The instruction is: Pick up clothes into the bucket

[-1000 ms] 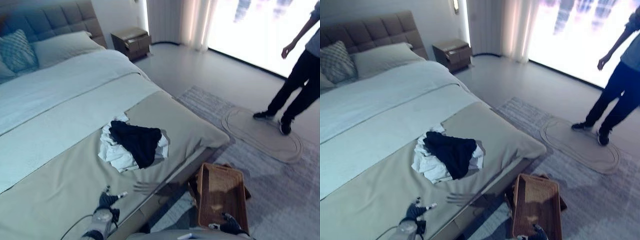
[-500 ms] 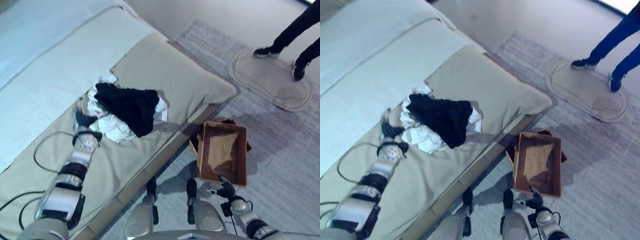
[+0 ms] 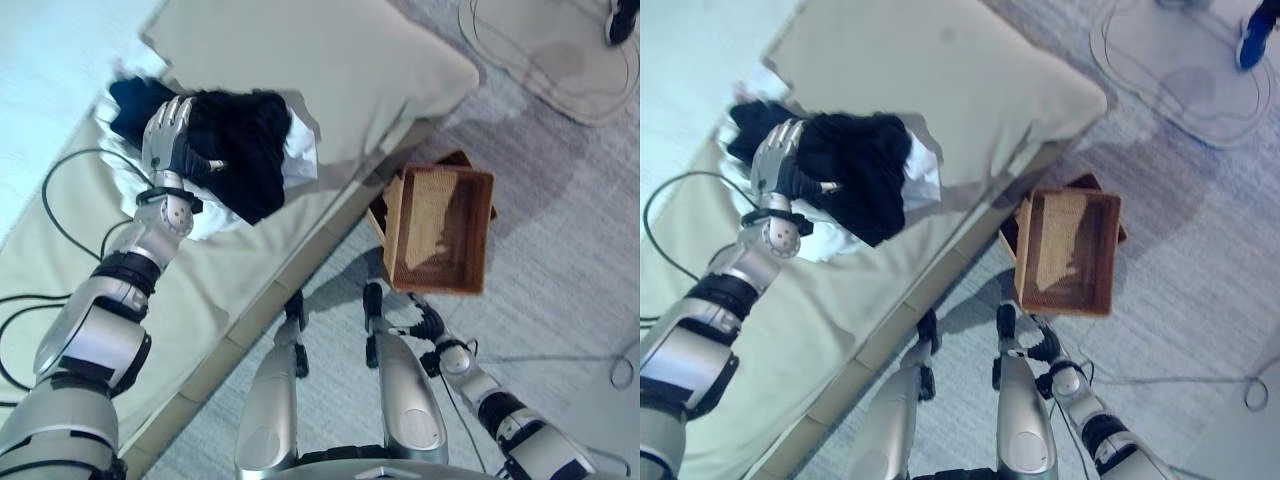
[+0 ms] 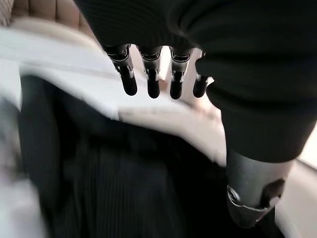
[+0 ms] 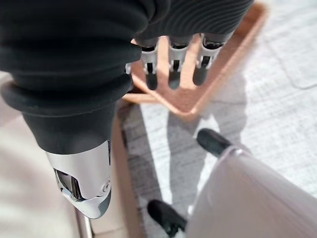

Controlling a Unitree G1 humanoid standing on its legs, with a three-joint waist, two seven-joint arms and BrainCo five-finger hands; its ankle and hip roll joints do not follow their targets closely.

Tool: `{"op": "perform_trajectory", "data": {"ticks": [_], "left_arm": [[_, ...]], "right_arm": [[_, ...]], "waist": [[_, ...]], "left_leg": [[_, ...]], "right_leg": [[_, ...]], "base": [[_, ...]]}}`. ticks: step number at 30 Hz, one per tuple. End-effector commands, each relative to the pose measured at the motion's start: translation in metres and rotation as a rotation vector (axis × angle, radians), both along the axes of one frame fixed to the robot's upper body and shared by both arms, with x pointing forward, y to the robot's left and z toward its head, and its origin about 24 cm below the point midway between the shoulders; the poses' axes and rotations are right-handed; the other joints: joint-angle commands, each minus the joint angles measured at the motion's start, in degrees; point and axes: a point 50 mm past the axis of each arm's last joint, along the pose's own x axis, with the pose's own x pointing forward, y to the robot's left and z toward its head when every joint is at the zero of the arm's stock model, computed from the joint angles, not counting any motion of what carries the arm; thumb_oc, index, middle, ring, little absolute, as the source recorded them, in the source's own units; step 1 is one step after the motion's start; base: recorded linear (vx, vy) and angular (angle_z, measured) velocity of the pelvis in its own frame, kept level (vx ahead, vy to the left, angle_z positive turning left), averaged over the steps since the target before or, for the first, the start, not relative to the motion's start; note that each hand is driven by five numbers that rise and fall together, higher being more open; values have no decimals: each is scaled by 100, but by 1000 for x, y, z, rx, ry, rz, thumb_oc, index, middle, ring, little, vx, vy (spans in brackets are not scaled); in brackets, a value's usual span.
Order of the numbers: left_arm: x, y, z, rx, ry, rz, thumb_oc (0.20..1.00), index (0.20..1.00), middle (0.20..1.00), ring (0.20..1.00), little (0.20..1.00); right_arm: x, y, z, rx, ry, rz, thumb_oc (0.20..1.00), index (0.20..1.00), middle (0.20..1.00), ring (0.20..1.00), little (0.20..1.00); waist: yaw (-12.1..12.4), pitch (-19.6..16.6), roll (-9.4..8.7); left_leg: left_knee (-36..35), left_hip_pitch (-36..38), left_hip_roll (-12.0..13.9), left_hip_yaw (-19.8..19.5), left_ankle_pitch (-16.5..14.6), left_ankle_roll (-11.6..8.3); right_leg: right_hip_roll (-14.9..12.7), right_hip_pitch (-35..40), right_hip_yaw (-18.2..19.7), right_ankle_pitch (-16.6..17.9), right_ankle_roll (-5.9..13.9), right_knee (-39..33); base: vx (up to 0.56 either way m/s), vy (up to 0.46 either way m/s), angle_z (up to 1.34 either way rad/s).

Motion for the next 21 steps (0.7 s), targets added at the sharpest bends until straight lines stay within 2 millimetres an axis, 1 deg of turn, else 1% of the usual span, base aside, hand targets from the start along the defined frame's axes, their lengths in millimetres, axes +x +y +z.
{"op": "perform_trajectory", "data": {"ticks": [1,2,3,4,5,6,7,8,9,13,14,15,17,18,19,20,21], "left_arm": [[0,18,12,92,22,80,1000,1000,1000,1000,1000],[0,18,12,92,22,80,1000,1000,1000,1000,1000],[0,23,7,99,57,104,1000,1000,1000,1000,1000],[0,25,7,99,66,114,1000,1000,1000,1000,1000],[0,25,7,99,66,114,1000,1000,1000,1000,1000],[0,26,2,103,92,121,1000,1000,1000,1000,1000],[0,25,0,96,106,121,799,799,799,799,799],[0,29,-9,56,160,139,269,269,269,269,269],[-1,32,-12,39,178,150,200,200,200,200,200],[-5,39,-22,42,214,177,200,200,200,200,200],[-5,39,-22,42,214,177,200,200,200,200,200],[-9,45,-25,60,225,193,200,200,200,200,200],[-10,48,-24,68,227,200,200,200,200,200,200],[-13,54,-22,79,221,204,200,200,200,200,200],[-14,54,-22,79,222,205,200,200,200,200,200],[-16,59,-19,86,210,211,200,200,200,200,200],[-19,62,-10,78,167,198,200,200,200,200,200]], "right_arm": [[-9,-9,5,-3,-57,19,1000,1000,1000,1000,1000],[-9,-9,5,-3,-57,19,1000,1000,1000,1000,1000],[-9,-5,6,11,-68,26,1000,1000,1000,1000,1000],[-8,-3,8,13,-80,36,1000,1000,1000,1000,1000],[-8,-3,8,13,-80,36,1000,1000,1000,1000,1000],[-7,-1,9,19,-85,42,1000,1000,1000,1000,1000],[-8,0,8,22,-84,44,1000,1000,1000,1000,1000],[-9,4,7,29,-73,57,1000,1000,1000,1000,1000],[-9,6,8,34,-75,69,1000,1000,1000,1000,1000],[-10,14,8,47,-75,98,1000,1000,1000,1000,1000],[-10,14,8,47,-75,98,1000,1000,1000,1000,1000],[-9,17,10,51,-84,122,1000,1000,1000,1000,1000],[-8,18,11,55,-87,128,1000,1000,1000,1000,1000],[-7,20,16,65,-108,145,1000,1000,1000,1000,1000],[-7,20,16,64,-107,146,1000,1000,1000,1000,1000],[-6,21,18,70,-117,155,1000,1000,1000,1000,1000],[-4,21,23,78,-138,164,1000,1000,1000,1000,1000]], "waist": [[-29,-74,-174],[-26,-77,-172],[-41,-70,-265],[-42,-70,-301],[-42,-70,-301],[-51,-70,-345],[-44,-70,-362],[-43,-70,-439],[-47,-70,-485],[-16,-70,-598],[-16,-70,-598],[12,-70,-615],[24,-70,-619],[74,-70,-608],[73,-70,-610],[101,-70,-607],[170,-72,-570]], "left_leg": [[1731,-578,1,129,-1326,256],[1737,-585,3,130,-1329,256],[1838,-734,57,175,-1384,273],[1928,-842,93,183,-1411,278],[1928,-842,94,183,-1411,278],[2025,-936,116,182,-1442,289],[2103,-1002,134,198,-1475,299],[2158,-1042,168,203,-1511,316],[2188,-1030,184,220,-1534,322],[2110,-855,201,303,-1573,336],[2109,-855,201,303,-1573,336],[2043,-747,201,320,-1574,334],[2003,-692,196,336,-1567,332],[1888,-527,180,346,-1545,326],[1882,-520,179,348,-1543,326],[1820,-428,173,353,-1525,320],[1727,-248,156,332,-1499,316]], "right_leg": [[3,-494,300,606,269,-287],[5,-500,301,606,269,-286],[65,-622,316,625,283,-288],[85,-694,331,646,291,-295],[86,-694,331,646,291,-295],[112,-773,348,666,301,-284],[127,-822,362,677,307,-276],[166,-840,376,700,312,-318],[181,-818,394,713,316,-346],[199,-654,455,775,342,-525],[199,-653,456,775,342,-526],[206,-547,470,805,346,-623],[199,-495,463,820,348,-664],[188,-331,455,870,358,-772],[187,-327,457,871,358,-776],[181,-243,445,887,356,-821],[172,-68,431,905,355,-882]], "base": [[-30,-2,-11],[-48,-4,-17],[-26,-1,-24],[-27,-1,-21],[-13,-2,-10],[0,0,0],[-4,4,-10],[-2,8,-13],[-1,10,-15],[-5,25,-18],[-14,27,-11],[-18,25,-6],[-16,16,-7],[-6,0,-5],[0,0,0],[0,0,0],[-2,-24,-7]]}}
